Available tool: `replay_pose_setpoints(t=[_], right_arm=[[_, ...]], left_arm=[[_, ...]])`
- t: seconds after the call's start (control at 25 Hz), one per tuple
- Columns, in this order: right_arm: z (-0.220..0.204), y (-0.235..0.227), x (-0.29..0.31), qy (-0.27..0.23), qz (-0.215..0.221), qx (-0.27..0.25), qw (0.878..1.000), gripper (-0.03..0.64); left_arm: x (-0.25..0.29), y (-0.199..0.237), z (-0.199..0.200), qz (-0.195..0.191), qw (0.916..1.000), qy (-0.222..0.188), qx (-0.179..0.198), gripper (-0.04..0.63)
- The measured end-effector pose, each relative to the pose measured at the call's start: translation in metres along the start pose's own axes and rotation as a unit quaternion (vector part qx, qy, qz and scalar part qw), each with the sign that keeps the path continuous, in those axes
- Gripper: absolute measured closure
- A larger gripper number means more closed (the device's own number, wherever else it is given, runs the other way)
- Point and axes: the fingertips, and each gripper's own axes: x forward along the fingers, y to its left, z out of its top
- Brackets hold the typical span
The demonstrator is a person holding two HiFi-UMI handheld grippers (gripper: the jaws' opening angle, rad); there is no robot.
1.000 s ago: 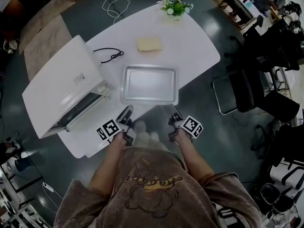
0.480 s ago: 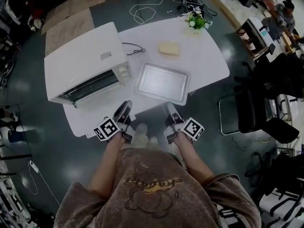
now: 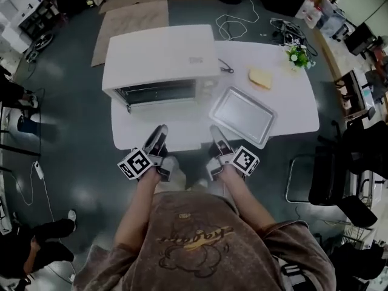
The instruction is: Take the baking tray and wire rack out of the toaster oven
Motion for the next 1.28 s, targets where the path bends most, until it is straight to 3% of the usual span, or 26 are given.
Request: replay_pose_setpoints(t=[0.16,0.32,0.44,0.8,1.28], right_arm=[[-0.023,0.011,0.038,0.018,0.014,0.016,1.0,0.472],[-0.04,0.027,0.077,0.035,0.028,-0.015,0.999,0.472],[-0.046,0.027,0.099,0.031,0.017,0.006,0.999,0.472],[-0.039,0.013,0.166,0.005,-0.007,0.007,1.0,0.472],[-0.016,-0.015,0.216,-0.038,-0.035,0.02,0.998,0.478]], left_arm=[[-0.017,0.021,0.033,0.013,0.9995,-0.029,-0.007,0.482],[-0.024,0.04,0.069,0.022,0.9986,-0.046,-0.013,0.482],[-0.019,0.053,0.089,0.027,0.9982,-0.052,-0.011,0.482],[0.029,0.095,0.129,0.032,0.9966,-0.065,-0.038,0.482],[0.075,0.137,0.152,0.047,0.9948,-0.065,-0.063,0.482]])
